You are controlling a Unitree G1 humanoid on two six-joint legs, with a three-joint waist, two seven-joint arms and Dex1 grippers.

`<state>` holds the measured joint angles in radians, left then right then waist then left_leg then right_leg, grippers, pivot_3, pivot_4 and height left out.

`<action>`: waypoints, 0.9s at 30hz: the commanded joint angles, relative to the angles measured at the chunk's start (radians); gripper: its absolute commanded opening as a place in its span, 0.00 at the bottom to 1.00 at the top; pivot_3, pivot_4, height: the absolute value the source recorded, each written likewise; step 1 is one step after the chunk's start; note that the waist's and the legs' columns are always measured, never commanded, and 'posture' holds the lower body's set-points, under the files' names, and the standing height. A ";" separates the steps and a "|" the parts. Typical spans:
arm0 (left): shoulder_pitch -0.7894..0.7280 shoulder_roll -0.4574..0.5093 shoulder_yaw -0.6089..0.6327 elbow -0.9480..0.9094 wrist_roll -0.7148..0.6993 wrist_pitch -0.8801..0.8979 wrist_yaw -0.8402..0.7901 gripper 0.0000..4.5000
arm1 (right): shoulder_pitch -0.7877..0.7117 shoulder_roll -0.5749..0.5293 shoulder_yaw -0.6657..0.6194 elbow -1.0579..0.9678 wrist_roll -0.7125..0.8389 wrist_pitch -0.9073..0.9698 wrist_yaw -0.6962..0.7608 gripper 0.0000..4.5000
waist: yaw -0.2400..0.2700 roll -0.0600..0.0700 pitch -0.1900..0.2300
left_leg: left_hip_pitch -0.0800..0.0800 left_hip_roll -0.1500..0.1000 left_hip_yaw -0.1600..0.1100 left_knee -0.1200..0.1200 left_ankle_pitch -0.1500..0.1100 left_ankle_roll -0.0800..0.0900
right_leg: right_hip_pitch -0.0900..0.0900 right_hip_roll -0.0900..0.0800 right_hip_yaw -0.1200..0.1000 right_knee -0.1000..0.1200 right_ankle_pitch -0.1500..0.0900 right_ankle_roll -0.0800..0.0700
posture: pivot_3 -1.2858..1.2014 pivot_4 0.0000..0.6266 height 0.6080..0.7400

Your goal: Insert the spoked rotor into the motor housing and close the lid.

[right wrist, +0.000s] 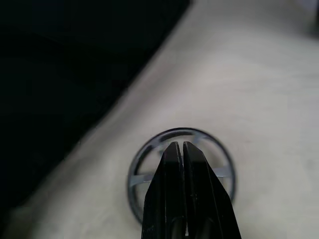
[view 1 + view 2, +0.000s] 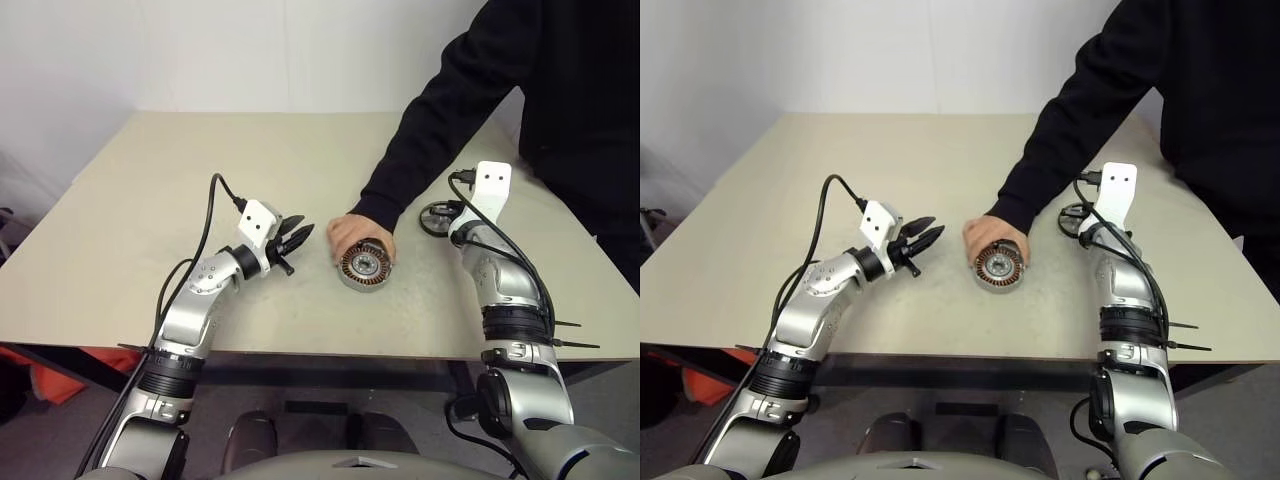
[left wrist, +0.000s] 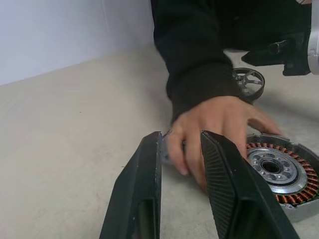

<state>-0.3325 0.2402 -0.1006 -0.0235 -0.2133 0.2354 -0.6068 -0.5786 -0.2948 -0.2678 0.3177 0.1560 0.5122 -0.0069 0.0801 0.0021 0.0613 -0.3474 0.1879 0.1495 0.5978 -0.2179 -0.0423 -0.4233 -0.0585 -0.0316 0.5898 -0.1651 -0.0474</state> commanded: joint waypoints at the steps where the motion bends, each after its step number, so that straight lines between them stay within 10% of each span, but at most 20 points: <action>1: -0.005 0.007 0.002 -0.018 0.002 -0.026 -0.004 0.29 | -0.027 -0.010 -0.030 -0.051 0.003 -0.002 -0.034 0.02 | -0.003 0.000 0.000 | 0.000 0.000 0.000 0.000 0.000 0.000 | 0.000 0.000 0.000 0.000 0.000 0.000 | 0.52 0.00 1.00; 20: 0.000 0.013 0.000 -0.022 0.003 -0.026 -0.003 0.29 | -0.036 0.016 -0.076 -0.061 0.051 0.023 -0.083 0.02 | -0.012 0.000 0.000 | 0.000 0.000 0.000 0.000 0.000 0.000 | 0.000 0.000 0.000 0.000 0.000 0.000 | 0.52 0.00 1.00; 27: 0.000 0.030 0.006 -0.019 0.003 -0.030 -0.005 0.29 | -0.016 0.013 0.045 -0.175 0.119 -0.004 0.192 0.02 | -0.014 0.001 0.000 | 0.000 0.000 0.000 0.000 -0.001 0.001 | -0.001 0.000 0.000 0.000 0.000 0.000 | 0.52 0.00 1.00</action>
<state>-0.3218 0.2611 -0.1072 -0.0229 -0.2115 0.2276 -0.6077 -0.5782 -0.2751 -0.2614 0.2298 0.2405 0.5408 0.1023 0.0666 0.0026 0.0614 -0.3475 0.1885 0.1496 0.5977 -0.2186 -0.0412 -0.4238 -0.0581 -0.0315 0.5900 -0.1651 -0.0475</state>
